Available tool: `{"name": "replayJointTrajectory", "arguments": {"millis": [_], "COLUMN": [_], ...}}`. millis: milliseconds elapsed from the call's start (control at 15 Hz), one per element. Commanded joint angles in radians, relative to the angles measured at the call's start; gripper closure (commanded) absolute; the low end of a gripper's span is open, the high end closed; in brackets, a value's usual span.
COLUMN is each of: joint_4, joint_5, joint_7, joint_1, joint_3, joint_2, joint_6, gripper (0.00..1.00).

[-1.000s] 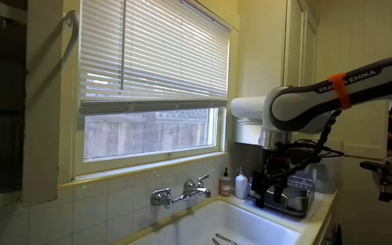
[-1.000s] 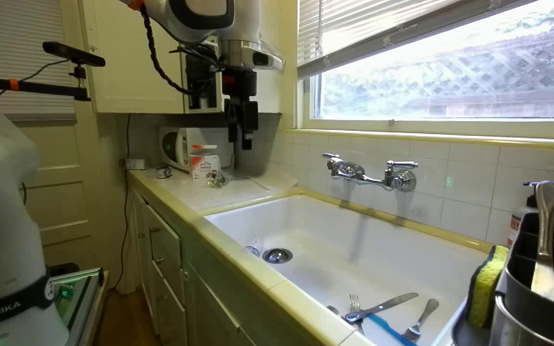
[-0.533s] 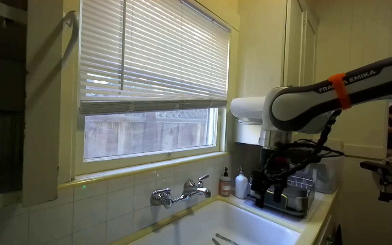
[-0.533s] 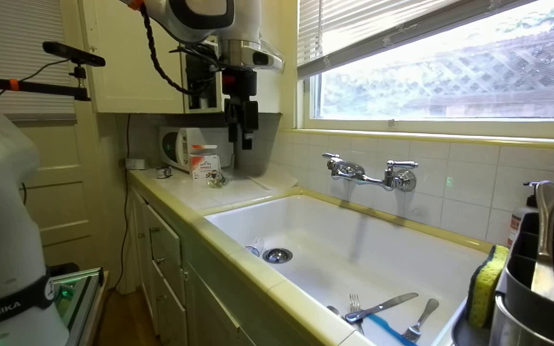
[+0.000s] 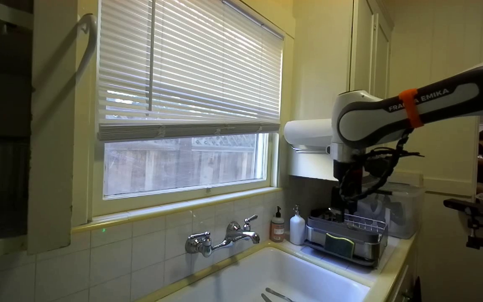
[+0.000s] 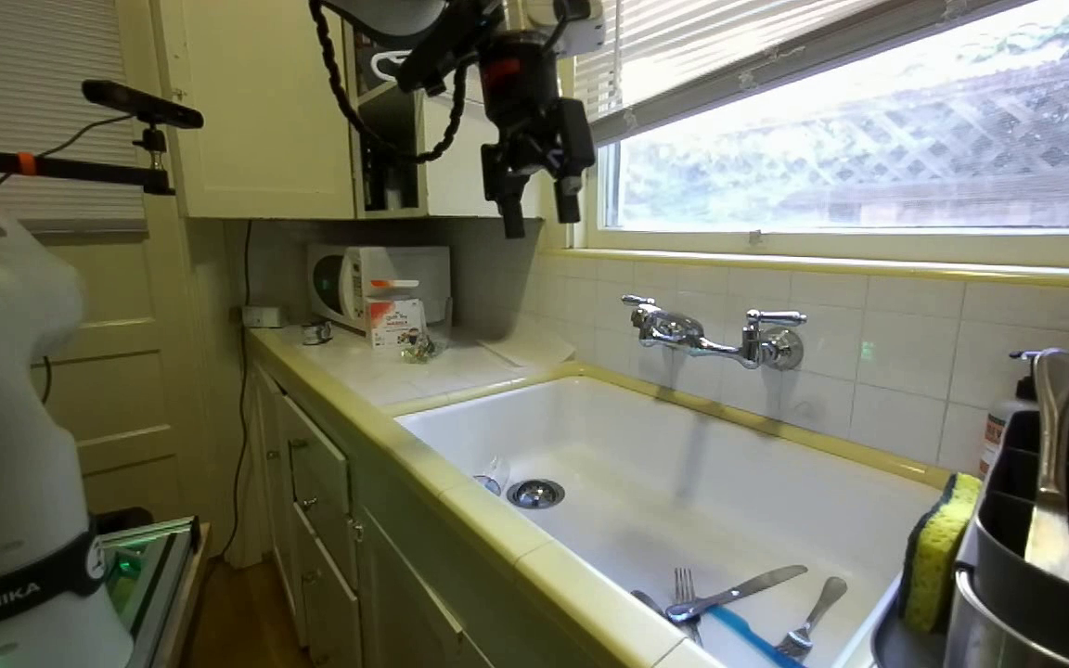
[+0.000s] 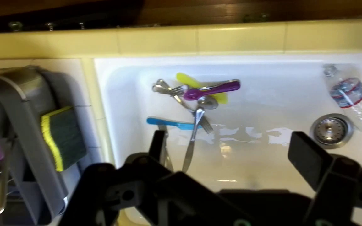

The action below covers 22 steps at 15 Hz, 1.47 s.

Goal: Put the silver fork from the sink on the dishrack.

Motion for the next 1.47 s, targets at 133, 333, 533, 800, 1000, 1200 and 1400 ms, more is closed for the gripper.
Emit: {"name": "replayJointTrajectory", "arguments": {"millis": [133,333,533,800,1000,1200,1400], "joint_4": [0.321,0.312,0.347,0.347,0.434,0.542,0.692], "joint_5": [-0.152,-0.129,-0.127,-0.157,-0.108,-0.058,-0.001], "joint_7": [-0.314,-0.338,-0.346,-0.383,-0.554,-0.716,-0.859], "joint_1": [-0.018,-0.026,-0.030,-0.025,-0.015,-0.035,-0.063], "joint_3": [-0.068,-0.066,-0.065,-0.060,-0.060,-0.043,-0.006], "joint_2": [0.257,0.245,0.285,0.285,0.451,0.623,0.817], "joint_6": [0.000,0.017,0.017,0.018,0.049,0.072,0.033], "gripper": [0.00,0.00,0.00,0.00,0.00,0.00,0.00]}}
